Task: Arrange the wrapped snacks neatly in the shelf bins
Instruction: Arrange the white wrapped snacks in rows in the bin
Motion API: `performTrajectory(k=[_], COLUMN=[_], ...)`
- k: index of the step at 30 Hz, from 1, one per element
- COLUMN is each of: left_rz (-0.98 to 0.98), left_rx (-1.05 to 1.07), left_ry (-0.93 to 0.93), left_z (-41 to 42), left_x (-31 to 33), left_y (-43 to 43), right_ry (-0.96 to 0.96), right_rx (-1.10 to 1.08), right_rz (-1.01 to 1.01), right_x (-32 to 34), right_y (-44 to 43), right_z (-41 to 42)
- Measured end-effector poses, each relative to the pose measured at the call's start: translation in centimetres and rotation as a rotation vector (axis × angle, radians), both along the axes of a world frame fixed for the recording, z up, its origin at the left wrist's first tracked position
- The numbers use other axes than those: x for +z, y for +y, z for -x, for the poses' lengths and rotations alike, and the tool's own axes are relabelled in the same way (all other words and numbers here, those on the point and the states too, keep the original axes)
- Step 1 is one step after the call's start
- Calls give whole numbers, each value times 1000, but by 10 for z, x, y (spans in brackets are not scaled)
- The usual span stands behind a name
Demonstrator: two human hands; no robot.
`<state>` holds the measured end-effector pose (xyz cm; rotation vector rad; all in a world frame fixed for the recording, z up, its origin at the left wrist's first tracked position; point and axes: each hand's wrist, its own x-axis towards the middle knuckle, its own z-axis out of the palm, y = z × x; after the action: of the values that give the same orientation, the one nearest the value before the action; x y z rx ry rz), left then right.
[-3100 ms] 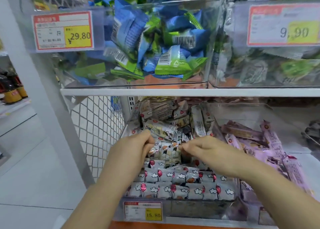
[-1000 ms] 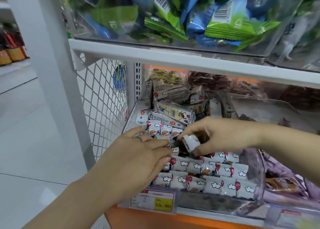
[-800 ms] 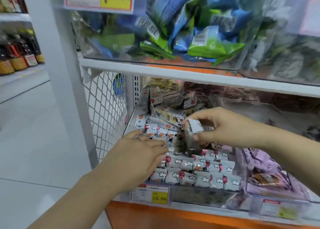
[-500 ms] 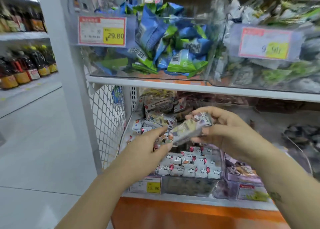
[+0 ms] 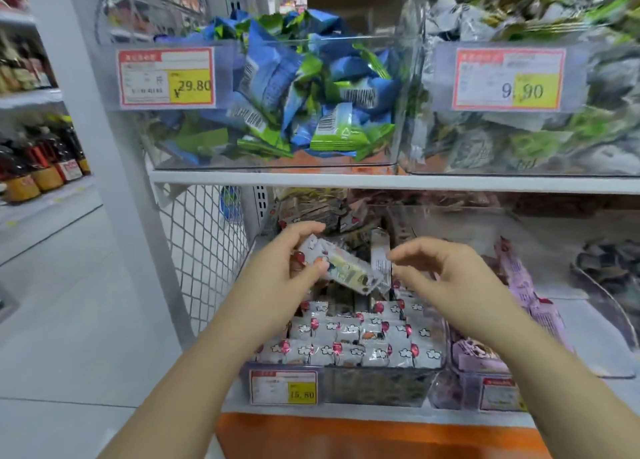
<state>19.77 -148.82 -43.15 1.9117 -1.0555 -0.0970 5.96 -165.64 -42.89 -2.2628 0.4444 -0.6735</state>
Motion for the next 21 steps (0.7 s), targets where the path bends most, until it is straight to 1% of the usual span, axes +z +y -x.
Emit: performTrajectory(k=[2, 5, 8, 11, 13, 16, 21], left_rz=[-160, -368, -506, -658, -752, -804, -770], left_rx=[-23, -44, -127, -217, -272, -313, -341], left_ry=[-110, -230, -257, -341, -387, -377, -276], left_z=[-5, -12, -19, -28, -30, -32, -38], left_x=[2, 1, -3, -9, -13, -17, -16], left_y=[-7, -19, -28, -36, -40, -41, -38], right_ry=[121, 283, 367, 434, 447, 440, 365], right_rx=[3, 26, 52, 67, 77, 82, 37], right_rz=[164, 252, 325, 431, 457, 432, 343], right_x=[-3, -7, -14, -20, -22, -22, -20], right_y=[-4, -7, -8, -8, -8, -10, -13], right_z=[0, 0, 0, 0, -1, -2, -6])
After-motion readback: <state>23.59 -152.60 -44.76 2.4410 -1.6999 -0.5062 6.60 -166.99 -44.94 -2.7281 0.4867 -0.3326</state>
